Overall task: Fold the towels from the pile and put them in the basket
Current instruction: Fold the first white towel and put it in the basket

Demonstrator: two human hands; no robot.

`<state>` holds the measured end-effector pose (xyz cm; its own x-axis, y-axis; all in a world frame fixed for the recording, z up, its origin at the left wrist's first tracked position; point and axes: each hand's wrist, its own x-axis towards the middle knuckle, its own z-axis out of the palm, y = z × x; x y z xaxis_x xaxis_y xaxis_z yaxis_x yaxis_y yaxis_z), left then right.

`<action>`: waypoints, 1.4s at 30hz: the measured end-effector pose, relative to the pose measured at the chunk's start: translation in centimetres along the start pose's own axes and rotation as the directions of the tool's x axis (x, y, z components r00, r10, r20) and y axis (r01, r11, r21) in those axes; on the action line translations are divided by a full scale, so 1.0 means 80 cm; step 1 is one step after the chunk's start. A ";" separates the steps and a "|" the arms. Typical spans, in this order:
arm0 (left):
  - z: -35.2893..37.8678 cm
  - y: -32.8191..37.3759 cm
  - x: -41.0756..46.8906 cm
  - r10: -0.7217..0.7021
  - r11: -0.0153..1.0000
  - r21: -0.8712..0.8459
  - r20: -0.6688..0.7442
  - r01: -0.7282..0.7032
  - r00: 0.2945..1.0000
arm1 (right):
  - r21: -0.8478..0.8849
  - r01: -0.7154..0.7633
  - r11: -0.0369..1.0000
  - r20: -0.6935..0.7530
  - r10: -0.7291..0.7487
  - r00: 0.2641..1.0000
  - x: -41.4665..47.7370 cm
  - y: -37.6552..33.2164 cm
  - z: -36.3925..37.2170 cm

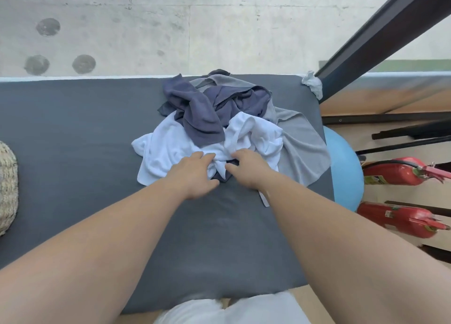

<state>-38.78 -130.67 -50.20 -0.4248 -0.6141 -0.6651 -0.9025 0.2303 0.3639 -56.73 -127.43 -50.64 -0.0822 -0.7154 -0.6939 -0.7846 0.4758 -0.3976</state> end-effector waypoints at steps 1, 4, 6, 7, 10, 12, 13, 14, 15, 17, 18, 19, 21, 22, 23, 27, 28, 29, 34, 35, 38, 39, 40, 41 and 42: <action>0.000 0.001 0.003 0.021 0.999 -0.038 -0.034 -0.022 0.999 | 0.081 0.003 0.997 -0.018 -0.001 1.000 -0.003 0.000 -0.002; -0.002 0.013 0.002 0.080 0.977 -0.193 -0.080 -0.094 0.994 | 0.411 0.004 0.912 -0.055 0.020 0.998 -0.029 -0.005 -0.010; -0.006 0.029 -0.006 0.115 0.924 -0.356 -0.084 -0.137 0.990 | 0.632 0.017 0.775 -0.056 0.024 0.998 -0.052 -0.015 -0.016; -0.009 0.038 -0.012 0.117 0.884 -0.442 -0.113 -0.156 0.987 | 0.716 0.014 0.698 -0.046 0.027 0.999 -0.064 -0.021 -0.019; -0.019 0.055 -0.030 0.035 0.822 -0.543 -0.258 -0.174 0.966 | 0.790 0.030 0.612 -0.045 0.008 0.999 -0.097 -0.033 -0.028; -0.025 0.059 -0.046 0.003 0.849 -0.503 -0.307 -0.165 0.952 | 0.774 0.076 0.628 -0.067 -0.038 0.997 -0.118 -0.035 -0.034; -0.028 0.061 -0.054 0.005 0.857 -0.487 -0.313 -0.165 0.950 | 0.763 0.106 0.638 -0.093 -0.053 0.994 -0.126 -0.034 -0.038; -0.031 0.065 -0.063 0.006 0.863 -0.478 -0.313 -0.162 0.950 | 0.749 0.131 0.649 -0.127 -0.054 0.990 -0.134 -0.033 -0.041; -0.033 0.069 -0.073 0.007 0.866 -0.472 -0.316 -0.163 0.949 | 0.723 0.153 0.673 -0.172 -0.039 0.984 -0.142 -0.031 -0.044; -0.038 0.079 -0.093 0.014 0.869 -0.461 -0.335 -0.177 0.942 | 0.638 0.189 0.747 -0.274 -0.009 0.962 -0.154 -0.025 -0.048; -0.042 0.086 -0.103 0.018 0.865 -0.466 -0.342 -0.186 0.940 | 0.581 0.202 0.788 -0.307 -0.018 0.952 -0.160 -0.022 -0.051; -0.046 0.095 -0.114 0.028 0.856 -0.476 -0.347 -0.202 0.937 | 0.525 0.216 0.823 -0.314 -0.049 0.948 -0.165 -0.019 -0.052; -0.054 0.116 -0.139 0.054 0.840 -0.485 -0.371 -0.243 0.927 | 0.475 0.244 0.845 -0.262 -0.130 0.956 -0.180 -0.015 -0.055; -0.059 0.128 -0.153 0.061 0.835 -0.484 -0.392 -0.263 0.918 | 0.460 0.266 0.847 -0.244 -0.168 0.955 -0.189 -0.015 -0.054; -0.062 0.139 -0.167 0.062 0.828 -0.487 -0.413 -0.278 0.908 | 0.428 0.289 0.856 -0.255 -0.193 0.948 -0.198 -0.014 -0.051; -0.064 0.170 -0.224 0.033 0.811 -0.491 -0.503 -0.317 0.863 | 0.282 0.322 0.904 -0.392 -0.198 0.898 -0.233 0.000 -0.045; -0.062 0.176 -0.239 0.025 0.818 -0.476 -0.532 -0.323 0.846 | 0.260 0.317 0.912 -0.419 -0.189 0.888 -0.241 0.005 -0.046; -0.060 0.179 -0.253 0.012 0.821 -0.467 -0.562 -0.329 0.827 | 0.252 0.309 0.917 -0.440 -0.176 0.880 -0.249 0.012 -0.046; -0.048 0.175 -0.320 -0.110 0.817 -0.477 -0.681 -0.325 0.724 | 0.173 0.215 0.961 -0.486 -0.107 0.868 -0.283 0.057 -0.034; -0.044 0.171 -0.332 -0.131 0.827 -0.468 -0.698 -0.310 0.704 | 0.146 0.182 0.972 -0.495 -0.087 0.865 -0.288 0.067 -0.030; -0.034 0.154 -0.365 -0.178 0.848 -0.456 -0.726 -0.271 0.665 | 0.167 0.061 0.984 -0.523 0.036 0.852 -0.308 0.093 -0.020; -0.031 0.145 -0.374 -0.195 0.854 -0.453 -0.735 -0.256 0.650 | 0.212 0.024 0.977 -0.529 0.094 0.844 -0.316 0.101 -0.017; -0.029 0.135 -0.383 -0.215 0.860 -0.451 -0.745 -0.239 0.631 | 0.252 -0.001 0.968 -0.539 0.141 0.830 -0.325 0.109 -0.013; -0.027 0.122 -0.391 -0.238 0.863 -0.453 -0.753 -0.222 0.614 | 0.272 -0.010 0.962 -0.554 0.165 0.816 -0.334 0.116 -0.009; -0.025 0.108 -0.399 -0.256 0.866 -0.457 -0.756 -0.204 0.603 | 0.265 -0.007 0.964 -0.569 0.162 0.806 -0.343 0.121 -0.003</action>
<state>-32.85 -110.57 -24.52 0.0281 -0.9996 -0.0016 -0.6626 -0.0198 0.7487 -62.24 -103.34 -35.31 -0.5429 -0.7910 -0.2822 -0.5933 0.5991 -0.5377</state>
